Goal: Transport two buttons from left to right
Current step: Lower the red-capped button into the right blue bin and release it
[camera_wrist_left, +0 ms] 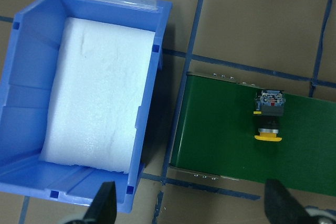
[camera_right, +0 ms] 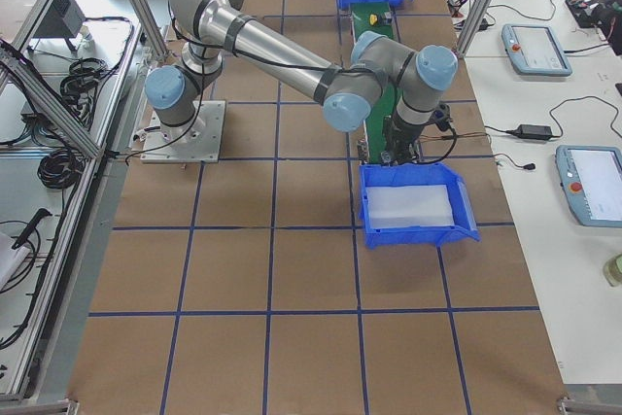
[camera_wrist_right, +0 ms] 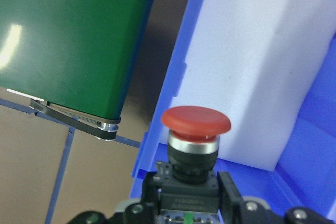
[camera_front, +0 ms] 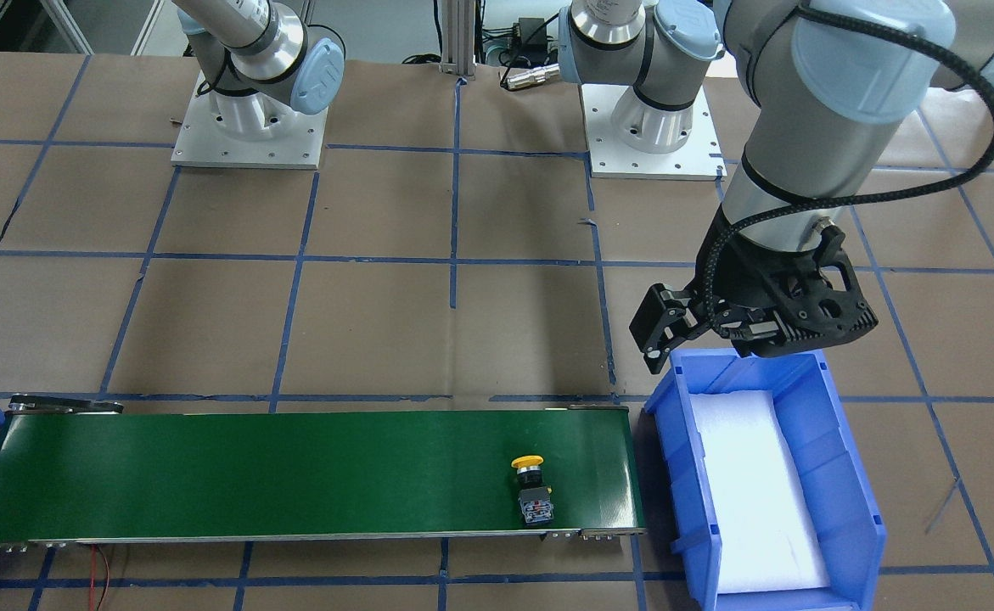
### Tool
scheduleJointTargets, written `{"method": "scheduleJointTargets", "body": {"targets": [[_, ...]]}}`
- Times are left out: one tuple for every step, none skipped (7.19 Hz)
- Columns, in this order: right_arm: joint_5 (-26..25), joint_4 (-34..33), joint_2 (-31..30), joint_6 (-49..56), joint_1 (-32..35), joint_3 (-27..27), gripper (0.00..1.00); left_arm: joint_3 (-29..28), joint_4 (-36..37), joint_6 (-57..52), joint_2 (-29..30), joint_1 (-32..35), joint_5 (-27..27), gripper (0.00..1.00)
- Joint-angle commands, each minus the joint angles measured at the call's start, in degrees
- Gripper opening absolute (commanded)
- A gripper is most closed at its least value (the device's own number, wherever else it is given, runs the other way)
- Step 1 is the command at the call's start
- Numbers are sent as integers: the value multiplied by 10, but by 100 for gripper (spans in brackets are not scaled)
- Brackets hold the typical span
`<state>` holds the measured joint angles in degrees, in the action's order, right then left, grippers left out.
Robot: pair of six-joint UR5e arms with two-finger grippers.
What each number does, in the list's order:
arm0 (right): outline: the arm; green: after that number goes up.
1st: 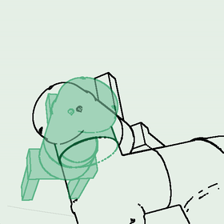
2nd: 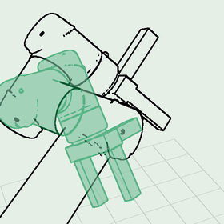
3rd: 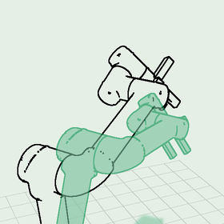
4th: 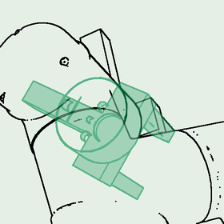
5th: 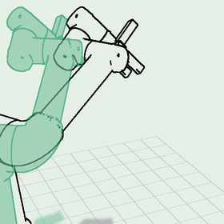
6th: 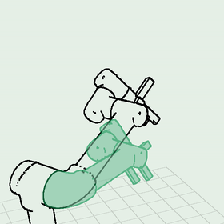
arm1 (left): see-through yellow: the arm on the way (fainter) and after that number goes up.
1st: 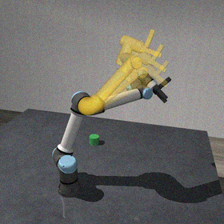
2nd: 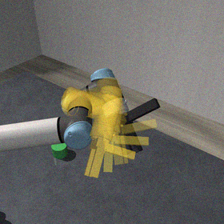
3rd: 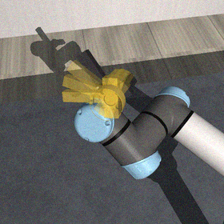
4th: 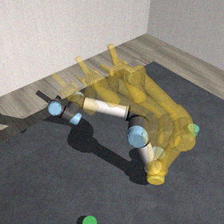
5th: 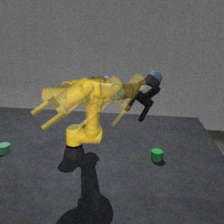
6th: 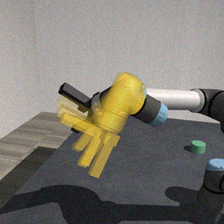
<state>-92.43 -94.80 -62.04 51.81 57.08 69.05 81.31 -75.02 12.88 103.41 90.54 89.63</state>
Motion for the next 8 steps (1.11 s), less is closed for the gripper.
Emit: {"method": "scheduleJointTargets", "body": {"targets": [[0,-7,34,21,-20,-34,6,-12,-42,-21,-54,-4,32,100],[2,-13,59,21,-20,-48,6,6,-81,-38,-67,-14,29,100],[7,-35,80,21,-20,-52,6,17,-66,-44,-53,-6,27,100],[9,-51,94,20,-20,-52,6,20,-65,-45,-56,-12,27,100],[14,-63,109,19,-19,-51,6,24,-66,-46,-57,-24,27,100],[19,-78,125,19,-17,-50,6,24,-64,-46,-43,-33,29,100],[19,-83,144,19,-17,-53,6,7,-6,-45,-23,-28,29,100],[20,-86,153,18,-17,-52,6,12,12,-49,-37,-28,17,100]]}}
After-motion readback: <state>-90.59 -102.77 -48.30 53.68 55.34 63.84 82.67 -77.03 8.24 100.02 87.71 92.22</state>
